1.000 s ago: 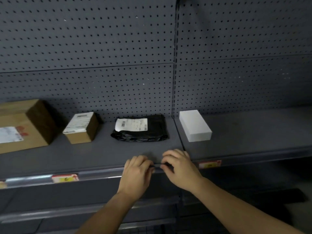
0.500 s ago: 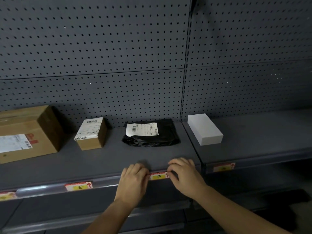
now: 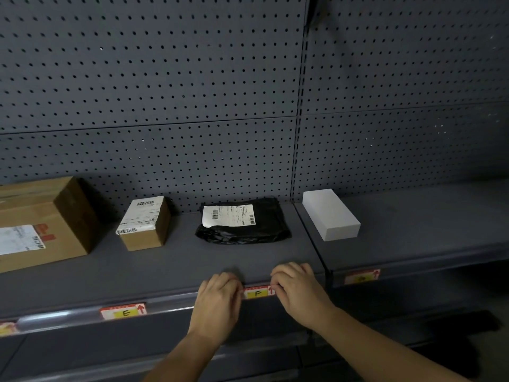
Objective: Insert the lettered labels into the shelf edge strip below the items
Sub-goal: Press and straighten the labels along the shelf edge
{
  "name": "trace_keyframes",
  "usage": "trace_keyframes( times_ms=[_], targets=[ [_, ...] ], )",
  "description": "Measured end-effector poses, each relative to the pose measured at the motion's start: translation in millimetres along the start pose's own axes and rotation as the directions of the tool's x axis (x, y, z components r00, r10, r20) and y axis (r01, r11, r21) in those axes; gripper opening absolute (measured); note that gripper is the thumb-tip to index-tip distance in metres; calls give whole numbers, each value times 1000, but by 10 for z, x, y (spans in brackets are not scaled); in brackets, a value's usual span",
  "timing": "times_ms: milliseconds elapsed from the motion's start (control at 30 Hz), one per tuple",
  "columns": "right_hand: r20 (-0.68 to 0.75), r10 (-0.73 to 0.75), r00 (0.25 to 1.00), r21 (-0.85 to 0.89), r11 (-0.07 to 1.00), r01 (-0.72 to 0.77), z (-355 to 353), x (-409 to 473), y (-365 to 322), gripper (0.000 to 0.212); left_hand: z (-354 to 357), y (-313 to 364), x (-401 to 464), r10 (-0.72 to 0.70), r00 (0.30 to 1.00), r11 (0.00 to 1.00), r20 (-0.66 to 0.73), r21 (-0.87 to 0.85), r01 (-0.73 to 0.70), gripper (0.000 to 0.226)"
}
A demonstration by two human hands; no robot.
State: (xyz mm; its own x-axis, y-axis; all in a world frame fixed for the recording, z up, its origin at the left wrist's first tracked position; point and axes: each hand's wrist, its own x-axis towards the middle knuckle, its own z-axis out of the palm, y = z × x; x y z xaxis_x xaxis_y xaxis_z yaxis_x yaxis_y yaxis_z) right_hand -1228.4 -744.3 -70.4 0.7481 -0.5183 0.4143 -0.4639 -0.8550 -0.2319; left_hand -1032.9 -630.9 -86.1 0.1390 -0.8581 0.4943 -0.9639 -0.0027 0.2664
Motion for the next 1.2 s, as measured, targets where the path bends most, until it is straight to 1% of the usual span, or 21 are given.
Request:
trace_keyframes(
  times_ms=[33, 67, 133, 167, 233, 333, 433, 500, 633, 900, 1067, 1200],
  targets=[
    [2, 6, 1000, 6, 1000, -6, 9, -1, 1, 13, -2, -5, 1, 9, 1000, 1000, -3, 2, -9, 5],
    [3, 12, 1000, 13, 1000, -12, 21, -1, 2, 12, -16, -8, 1, 6, 1000, 1000, 1, 3, -6, 5],
    [5, 18, 1000, 24, 1000, -18, 40, 0, 6, 12, -34, -16, 4, 12, 1000, 1000, 11, 17, -13, 15],
    [9, 17, 1000, 25, 1000, -18, 37, 0, 10, 12, -36, -21, 9, 13, 1000, 1000, 10, 23, -13, 15],
    [17, 10, 1000, 24, 1000, -10, 17, 0, 16, 12, -35, -18, 16, 0, 1000, 1000, 14, 24, -1, 4],
    [16, 12, 1000, 28, 1000, -13, 3, -5, 4, 11, -29, -8, 16, -13, 1000, 1000, 18, 21, 13, 3],
    [16, 33, 999, 28, 999, -34, 18, -5, -18, 10, -46, -9, 24, -8, 999, 1000, 31, 29, 7, 7],
    [18, 36, 999, 25, 999, -37, 18, -9, -21, 9, -43, -13, 30, -14, 999, 1000, 36, 28, 13, 3],
    [12, 50, 999, 18, 999, -50, 13, -10, -39, 11, -51, -21, 27, -23, 997, 999, 72, 37, 20, 16],
    [18, 84, 996, 18, 996, -84, 43, -41, -79, 14, -93, -28, 13, -12, 997, 999, 73, 41, 10, 10],
    [5, 115, 993, 18, 993, -116, 29, -34, -112, 16, -127, -37, 36, 15, 997, 998, 80, 54, -19, 17],
    [29, 130, 991, 30, 991, -131, 12, -24, -121, 11, -104, -43, 45, 19, 996, 999, 82, 44, -23, 17]
  ],
)
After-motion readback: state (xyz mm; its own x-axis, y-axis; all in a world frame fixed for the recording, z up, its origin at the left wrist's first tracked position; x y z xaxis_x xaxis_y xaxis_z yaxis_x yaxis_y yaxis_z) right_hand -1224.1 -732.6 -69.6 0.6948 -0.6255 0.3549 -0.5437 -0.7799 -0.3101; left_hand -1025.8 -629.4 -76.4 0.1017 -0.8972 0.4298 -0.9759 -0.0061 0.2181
